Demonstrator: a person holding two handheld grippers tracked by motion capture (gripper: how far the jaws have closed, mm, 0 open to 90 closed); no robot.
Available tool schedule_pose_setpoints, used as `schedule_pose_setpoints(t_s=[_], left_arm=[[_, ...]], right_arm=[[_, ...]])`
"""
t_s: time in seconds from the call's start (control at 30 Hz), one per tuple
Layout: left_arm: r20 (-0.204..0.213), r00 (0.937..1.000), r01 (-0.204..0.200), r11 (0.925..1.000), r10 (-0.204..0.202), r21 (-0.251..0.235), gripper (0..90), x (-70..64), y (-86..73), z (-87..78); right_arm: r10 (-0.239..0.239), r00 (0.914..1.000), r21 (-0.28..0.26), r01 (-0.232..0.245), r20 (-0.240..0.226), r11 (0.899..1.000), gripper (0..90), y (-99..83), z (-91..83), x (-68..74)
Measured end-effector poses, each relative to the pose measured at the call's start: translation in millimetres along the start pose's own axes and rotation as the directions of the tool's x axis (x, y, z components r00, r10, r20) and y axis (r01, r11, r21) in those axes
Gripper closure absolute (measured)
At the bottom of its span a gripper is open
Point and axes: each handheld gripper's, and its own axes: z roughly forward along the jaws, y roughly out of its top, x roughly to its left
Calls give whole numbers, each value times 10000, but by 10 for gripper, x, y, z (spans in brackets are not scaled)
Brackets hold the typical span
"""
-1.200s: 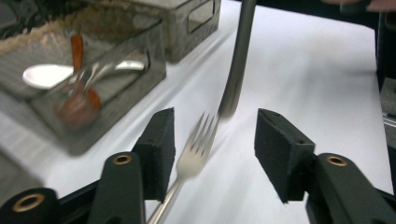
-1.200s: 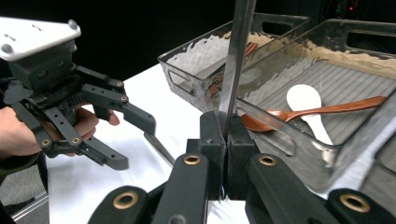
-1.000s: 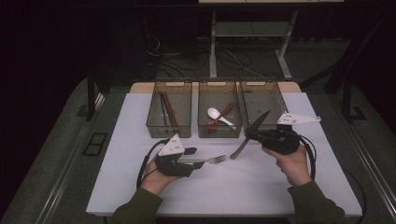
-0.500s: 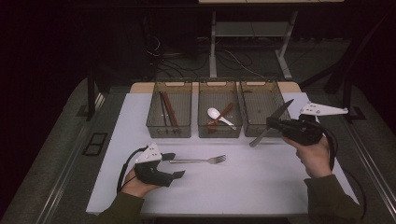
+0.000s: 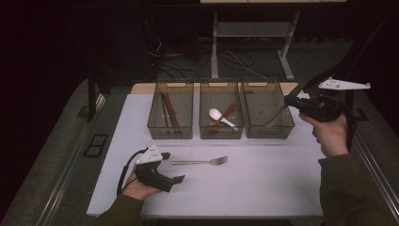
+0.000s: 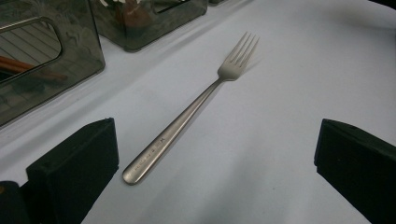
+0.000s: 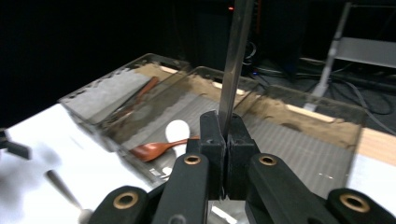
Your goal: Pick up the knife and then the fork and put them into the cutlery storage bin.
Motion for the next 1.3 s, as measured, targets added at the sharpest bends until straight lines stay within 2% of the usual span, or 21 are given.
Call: schedule_pose_setpoints(t_s=[0.1,0.27,0.37,0.57,0.8,0.97,1.07,1.1,1.3], left_arm=[[38,10000,25,10000,-26,30,0,-12,-1,11],[85,10000,-27,10000,27,75,0,-17,-1,11],[132,9999,-47,9999,46,122,0,-19,-1,16],[299,9995,-63,9997,56,228,0,-27,-5,31],[362,9993,-29,9995,18,315,0,-31,-12,46],[414,9991,-82,9991,64,418,0,-33,-15,61],[410,9991,-93,9991,76,415,0,-34,-15,62],[402,9992,-90,9991,73,413,0,-33,-15,63],[417,9991,-125,9989,106,461,0,-33,-15,71]], right_arm=[[-79,9992,127,75,381,9999,885,75,41,-103],[90,9957,470,-134,922,9988,885,114,139,-302],[107,9914,803,-213,1303,9965,885,91,198,-405],[194,9852,1539,-461,1701,9870,885,-34,322,-547],[43,9808,2445,-528,1948,9682,885,-154,388,-606],[-43,9811,3027,-555,1935,9515,885,-177,418,-619],[-107,9813,3190,-521,1920,9463,884,-199,468,-624],[-150,9814,3232,-485,1913,9451,884,-212,494,-625],[-303,9794,2925,-301,1998,9558,884,-235,640,-574]])
